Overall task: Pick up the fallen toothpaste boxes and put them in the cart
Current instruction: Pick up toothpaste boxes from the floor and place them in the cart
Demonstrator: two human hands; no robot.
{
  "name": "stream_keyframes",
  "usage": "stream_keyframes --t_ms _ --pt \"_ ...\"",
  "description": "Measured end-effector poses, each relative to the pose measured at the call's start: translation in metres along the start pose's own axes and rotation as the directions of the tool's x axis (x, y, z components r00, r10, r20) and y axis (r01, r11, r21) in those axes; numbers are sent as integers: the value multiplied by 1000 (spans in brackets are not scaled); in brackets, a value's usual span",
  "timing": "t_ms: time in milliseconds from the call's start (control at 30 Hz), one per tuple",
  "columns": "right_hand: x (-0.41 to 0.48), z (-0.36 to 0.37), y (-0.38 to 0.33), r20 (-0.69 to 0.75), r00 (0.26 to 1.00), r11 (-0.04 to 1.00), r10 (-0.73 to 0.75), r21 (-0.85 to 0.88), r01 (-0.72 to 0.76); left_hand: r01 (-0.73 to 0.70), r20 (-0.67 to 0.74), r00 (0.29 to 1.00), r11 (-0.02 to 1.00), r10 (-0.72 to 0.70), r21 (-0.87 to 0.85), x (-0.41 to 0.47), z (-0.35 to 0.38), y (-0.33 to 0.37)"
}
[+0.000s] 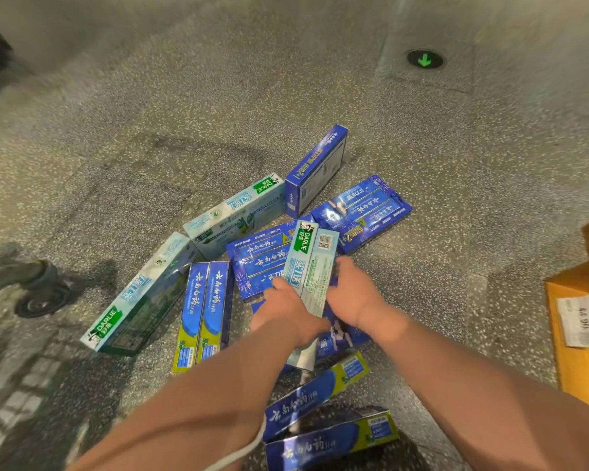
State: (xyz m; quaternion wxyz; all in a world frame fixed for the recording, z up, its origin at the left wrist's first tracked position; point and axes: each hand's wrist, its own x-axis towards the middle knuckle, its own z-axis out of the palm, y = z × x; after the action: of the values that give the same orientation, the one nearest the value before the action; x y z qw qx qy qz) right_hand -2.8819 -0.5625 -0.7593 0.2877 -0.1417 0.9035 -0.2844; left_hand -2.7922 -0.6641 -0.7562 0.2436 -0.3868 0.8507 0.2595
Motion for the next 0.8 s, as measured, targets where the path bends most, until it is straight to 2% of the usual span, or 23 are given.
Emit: stream_keyframes --t_ms 67,133,167,267,433,600,800 --pt "-4 -9 -1 41 987 941 -155 -298 160 -38 4 999 997 38 66 1 -5 -7" --pt "-3 -13 -4 124 960 745 -250 -609 272 -87 28 996 982 84 165 3 -12 -16" --pt "0 -13 -7 172 943 645 -285 -693 321 -113 43 993 971 106 212 4 -14 -20" --pt "13 -8 -15 290 901 443 -322 -796 414 -175 57 985 927 165 331 5 -14 -26" --pt "31 -2 -20 435 838 248 -330 -816 521 -143 12 988 899 152 413 7 -5 -25" --pt "35 -2 -19 517 774 213 -365 -764 610 -159 0 984 891 176 425 13 -2 -23" --pt "29 -19 -32 504 795 253 -339 -765 593 -277 40 955 833 294 479 12 -30 -24"
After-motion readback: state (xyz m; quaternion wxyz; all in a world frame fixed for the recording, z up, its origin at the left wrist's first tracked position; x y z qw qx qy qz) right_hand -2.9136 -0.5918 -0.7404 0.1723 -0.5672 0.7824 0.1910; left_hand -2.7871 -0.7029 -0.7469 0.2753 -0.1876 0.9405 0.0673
